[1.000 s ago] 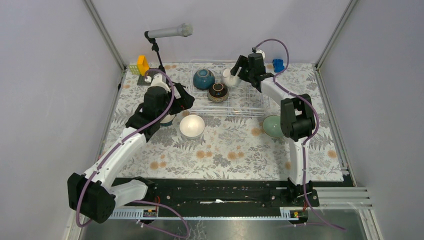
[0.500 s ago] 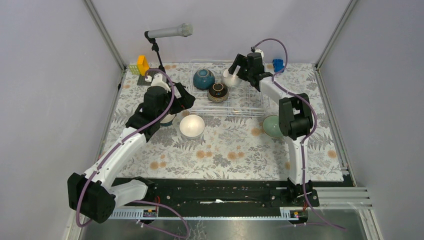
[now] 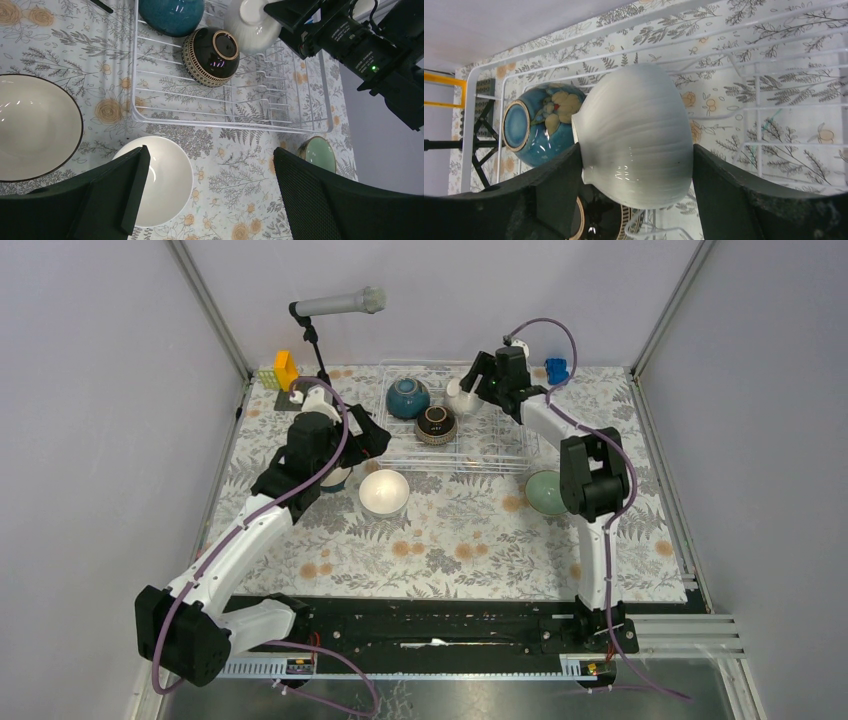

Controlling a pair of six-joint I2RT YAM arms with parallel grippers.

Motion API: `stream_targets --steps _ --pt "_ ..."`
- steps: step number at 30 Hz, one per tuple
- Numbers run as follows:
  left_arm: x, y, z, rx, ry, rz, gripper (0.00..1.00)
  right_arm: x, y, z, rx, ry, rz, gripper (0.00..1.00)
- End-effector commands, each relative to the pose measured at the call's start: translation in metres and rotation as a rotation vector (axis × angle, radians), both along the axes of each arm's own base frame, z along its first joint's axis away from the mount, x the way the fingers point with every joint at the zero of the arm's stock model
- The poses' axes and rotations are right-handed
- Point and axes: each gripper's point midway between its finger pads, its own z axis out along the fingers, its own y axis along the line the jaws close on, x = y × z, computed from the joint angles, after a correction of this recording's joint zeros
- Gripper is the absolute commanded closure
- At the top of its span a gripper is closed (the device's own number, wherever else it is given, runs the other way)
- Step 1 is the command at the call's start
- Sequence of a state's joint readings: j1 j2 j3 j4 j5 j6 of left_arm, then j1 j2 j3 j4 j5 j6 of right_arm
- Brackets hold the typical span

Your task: Unload the bowls from the dish rack

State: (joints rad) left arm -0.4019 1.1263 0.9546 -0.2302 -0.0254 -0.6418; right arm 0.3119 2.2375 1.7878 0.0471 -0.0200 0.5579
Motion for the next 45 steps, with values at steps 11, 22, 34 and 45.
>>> stream_targets --steps 11,22,34,45 --pt "0.005 -0.033 0.031 -0.2 -0.097 -0.188 0.01 -0.048 0.001 0.141 0.053 -0.241 0.101 0.38" --pt "0.018 -0.072 0.061 -0.399 -0.188 -0.382 0.01 -0.1 0.028 0.179 0.286 -0.24 0.289 0.43" --pt "0.05 -0.078 0.044 -0.438 -0.15 -0.345 0.01 -0.1 0.046 0.158 0.565 -0.12 0.369 0.46" --pt "0.058 -0.082 0.068 -0.578 -0.22 -0.432 0.01 -0.124 0.053 0.201 0.761 -0.157 0.516 0.48"
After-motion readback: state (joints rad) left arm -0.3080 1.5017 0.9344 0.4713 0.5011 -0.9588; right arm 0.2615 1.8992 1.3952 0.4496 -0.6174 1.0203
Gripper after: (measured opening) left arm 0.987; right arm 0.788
